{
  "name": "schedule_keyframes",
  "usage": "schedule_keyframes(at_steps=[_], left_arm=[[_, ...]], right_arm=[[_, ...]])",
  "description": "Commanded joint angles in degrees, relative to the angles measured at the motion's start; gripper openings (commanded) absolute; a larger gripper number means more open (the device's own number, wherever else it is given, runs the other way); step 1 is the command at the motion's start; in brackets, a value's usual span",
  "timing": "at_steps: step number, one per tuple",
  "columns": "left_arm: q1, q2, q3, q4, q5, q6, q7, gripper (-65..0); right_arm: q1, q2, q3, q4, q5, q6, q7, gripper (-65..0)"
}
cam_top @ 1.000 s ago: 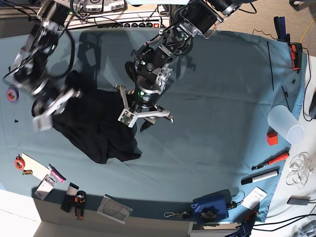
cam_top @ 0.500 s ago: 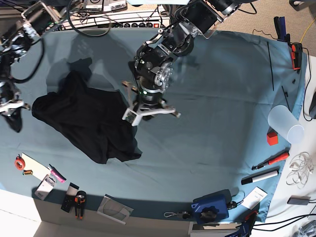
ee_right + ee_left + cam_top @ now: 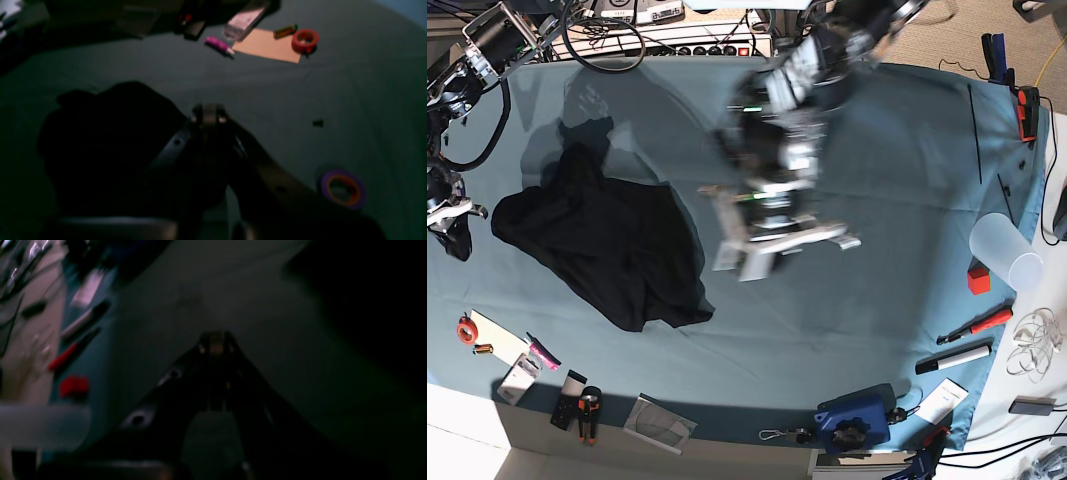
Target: Layout the t-shirt on the table in an organized manner, then fold the t-shirt properly
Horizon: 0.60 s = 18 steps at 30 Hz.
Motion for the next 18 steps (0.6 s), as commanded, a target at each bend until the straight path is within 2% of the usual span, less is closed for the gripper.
schedule_keyframes(at_steps=[1, 3, 6, 9, 13, 18], left_arm=[[0.2, -0.3, -1.9, 2.3, 0.4, -0.2, -1.0, -65.0], [2.4, -2.4, -7.1, 5.0, -3.6, -1.6, -1.3, -65.0], [6.0, -5.2, -14.6, 10.0, -13.2, -4.8, -1.9, -65.0], [10.1, -7.1, -20.3, 15.5, -20.7, -8.4, -1.9, -65.0], [16.2, -7.8, -25.4, 22.0, -23.4, -9.7, -2.7, -65.0], [23.1, -7.8, -30.1, 22.0, -24.5, -10.1, -3.4, -65.0]], right_arm=[[0.3, 1.8, 0.2, 0.9, 1.3, 0.2, 1.4, -65.0], [-0.3, 2.5, 0.2, 0.9, 1.3, 0.2, 1.3, -65.0], [-1.6, 3.6, 0.2, 0.9, 1.3, 0.4, 1.1, -65.0], [-2.2, 4.2, 0.2, 1.3, 4.0, 2.3, -2.1, -65.0], [-4.5, 5.0, 0.2, 4.0, 10.2, 3.5, -6.2, -65.0], [-10.7, 4.8, -0.3, 11.4, 12.8, 3.6, -7.6, -65.0]])
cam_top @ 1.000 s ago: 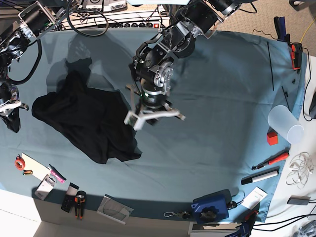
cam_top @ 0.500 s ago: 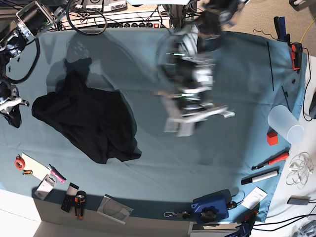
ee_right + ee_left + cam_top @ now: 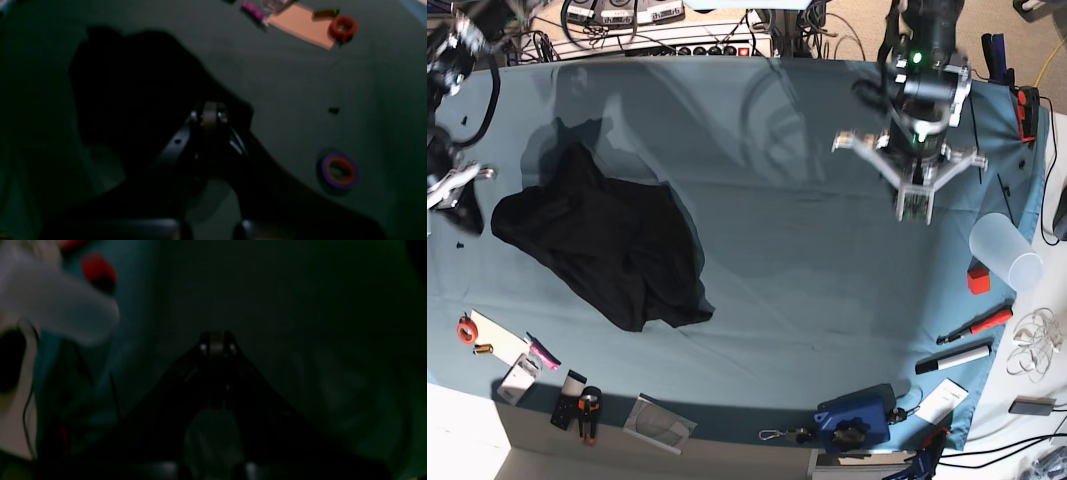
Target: Layout the t-shirt on the table in an organized manner, then fold the t-shirt properly
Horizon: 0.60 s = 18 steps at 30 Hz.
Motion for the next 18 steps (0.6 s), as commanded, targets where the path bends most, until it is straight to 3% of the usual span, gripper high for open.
schedule_keyframes(at_steps=[1, 10, 14, 18], left_arm=[[0.5, 0.0, -0.9, 1.1, 0.2, 0.2, -1.9, -65.0], [4.7, 0.0, -5.1, 1.1, 0.2, -1.3, -4.4, -65.0], [4.7, 0.0, -6.3, 1.1, 0.3, -1.3, -4.9, -65.0], [4.7, 0.0, -6.3, 1.1, 0.0, -1.3, -4.9, -65.0]], right_arm=[[-0.9, 1.2, 0.0, 2.3, 1.0, 0.2, 1.3, -65.0], [-7.5, 1.2, -0.3, 5.2, 0.1, 0.2, 0.3, -65.0], [-10.0, 1.2, -0.3, 5.2, 0.1, 0.2, 1.3, -40.8], [-12.1, 0.3, -2.4, 5.2, 0.0, 0.0, 1.7, -39.4]])
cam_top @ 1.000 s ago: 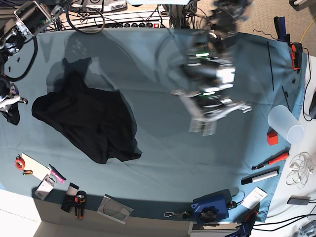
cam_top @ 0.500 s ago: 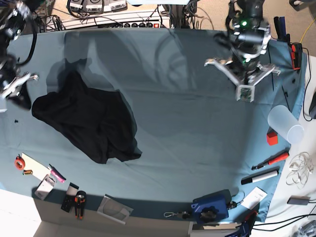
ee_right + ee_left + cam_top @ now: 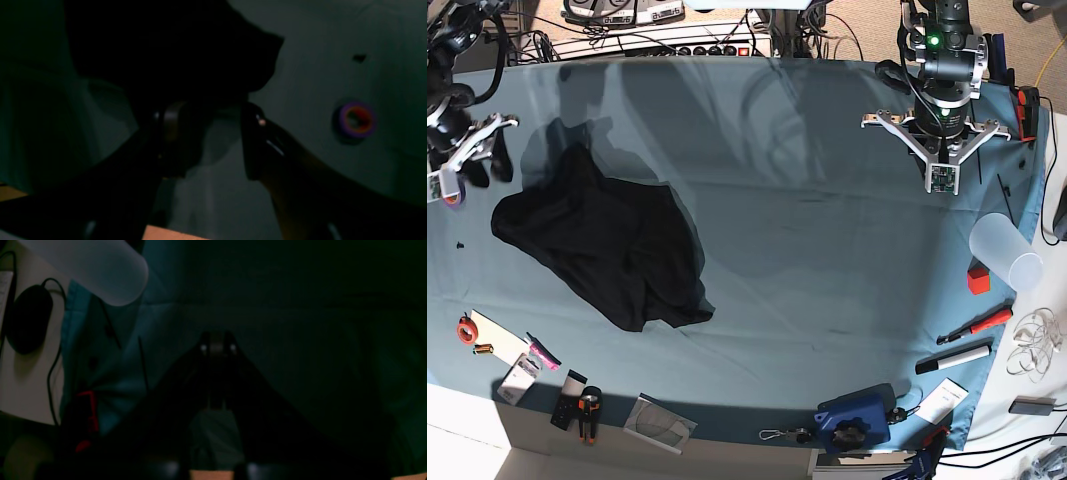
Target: Layout the t-shirt on the table in an organized manner, then fold the t-shirt properly
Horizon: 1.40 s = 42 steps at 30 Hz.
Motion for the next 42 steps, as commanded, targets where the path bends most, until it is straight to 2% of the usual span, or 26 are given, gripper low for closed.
schedule_keyframes(at_steps=[1, 3, 5, 7, 9, 12, 18, 24, 29, 30, 33, 34, 39, 42], left_arm=[[0.0, -0.2, -0.2, 1.1, 0.2, 0.2, -1.2, -65.0], [0.0, -0.1, -0.1, 1.1, 0.2, 0.2, -1.2, -65.0], [0.0, -0.1, -0.1, 1.1, 0.2, 0.2, -1.2, -65.0], [0.0, -0.1, -0.1, 1.1, 0.2, 0.2, -1.2, -65.0], [0.0, -0.2, -0.1, 1.1, 0.2, 0.2, -1.2, -65.0], [0.0, -0.1, -0.1, 1.1, 0.2, 0.1, -1.2, -65.0], [0.0, -0.2, -0.1, 1.1, 0.2, 0.1, -1.2, -65.0], [0.0, -0.2, -0.1, 1.1, 0.2, 0.1, -1.2, -65.0], [0.0, -0.2, -0.1, 1.1, 0.2, 0.1, -1.2, -65.0], [0.0, -0.2, -0.1, 1.1, 0.2, 0.1, -1.2, -65.0], [0.0, -0.2, -0.1, 1.1, 0.2, 0.1, -1.2, -65.0], [0.0, -0.2, -0.1, 1.1, 0.2, 0.1, -1.2, -65.0], [0.0, -0.2, -0.1, 1.1, 0.2, 0.1, -1.2, -65.0], [0.0, -0.2, -0.1, 1.1, 0.2, 0.1, -1.2, -65.0]], right_arm=[[0.2, 0.2, -1.0, 0.7, 1.0, -0.5, 1.6, -39.4], [0.2, -0.8, -4.1, 0.7, -0.7, -0.9, 3.9, -39.4], [0.2, -1.5, -7.6, 0.7, -5.1, -1.6, 9.0, -39.4], [0.3, -1.5, -11.7, 0.7, -12.4, -4.5, 14.3, -39.4], [0.3, -1.5, -16.2, 0.7, -20.0, -8.9, 18.8, -39.4], [0.3, -1.5, -23.2, 0.7, -27.8, -14.0, 22.5, -39.4], [3.3, -1.5, -35.1, 0.7, -40.5, -23.5, 24.0, -39.4], [7.0, -1.5, -41.1, 0.7, -50.0, -30.7, 22.1, -39.4], [7.0, -1.5, -41.2, 0.7, -50.6, -31.1, 21.2, -40.5], [7.0, -1.5, -41.2, 0.7, -51.2, -31.1, 21.1, -44.6], [7.0, -1.5, -41.2, 0.7, -54.3, -31.1, 21.1, -63.3], [7.0, -1.5, -41.2, 0.7, -55.5, -31.1, 21.1, -65.0], [7.0, -1.5, -40.6, 0.8, -60.7, -31.1, 23.0, -65.0], [7.9, -1.5, -38.4, 0.9, -61.7, -31.2, 23.8, -65.0]])
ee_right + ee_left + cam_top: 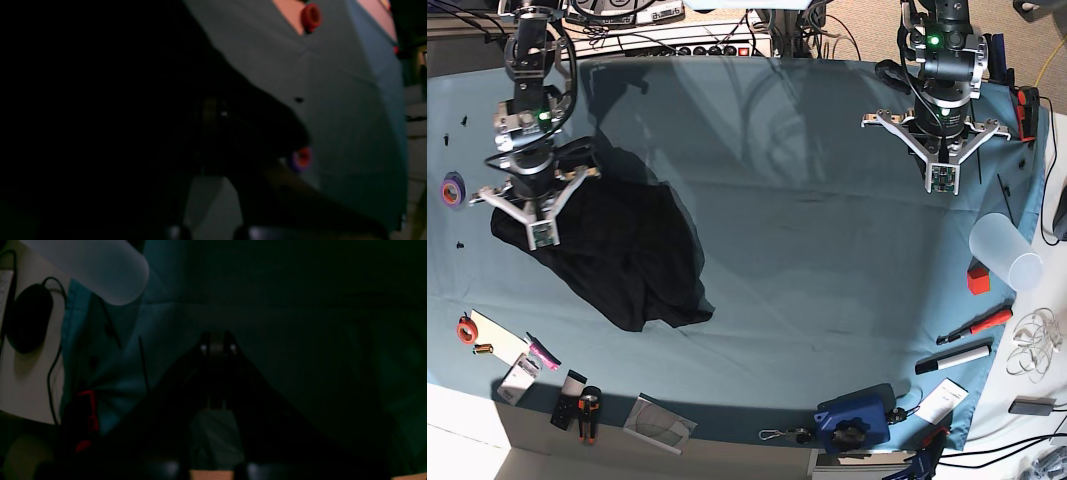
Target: Layout the t-shirt on the table in an organized manner, then fold the t-shirt properly
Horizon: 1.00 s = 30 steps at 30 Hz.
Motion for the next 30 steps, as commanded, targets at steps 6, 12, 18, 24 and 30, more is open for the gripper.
schedule_keyframes(at_steps=[6, 12, 18, 24, 30], left_arm=[[0.0, -0.2, -0.1, 1.1, -0.1, 0.2, -1.2, -65.0], [-0.2, -0.1, -0.1, 1.1, -2.4, 0.2, -1.7, -65.0], [-0.2, -0.2, -0.1, 1.1, -3.0, 0.2, -1.7, -65.0], [-0.2, -0.1, -0.1, 1.1, -3.4, 0.2, -1.7, -65.0], [-0.2, -0.1, 0.0, 1.1, -5.1, 0.2, -1.7, -65.0]], right_arm=[[3.7, 1.2, 8.4, 1.1, 5.0, 0.0, 1.8, -65.0], [3.6, 1.3, 9.7, 1.1, 7.7, 13.0, -1.2, -65.0], [2.7, 6.3, 9.6, 1.1, 9.4, 26.4, 2.3, -52.2], [2.7, 20.2, 9.6, 5.1, 15.3, 29.1, 2.9, -48.5], [2.7, 31.9, 9.6, 5.5, 18.2, 29.0, 5.7, -36.5]])
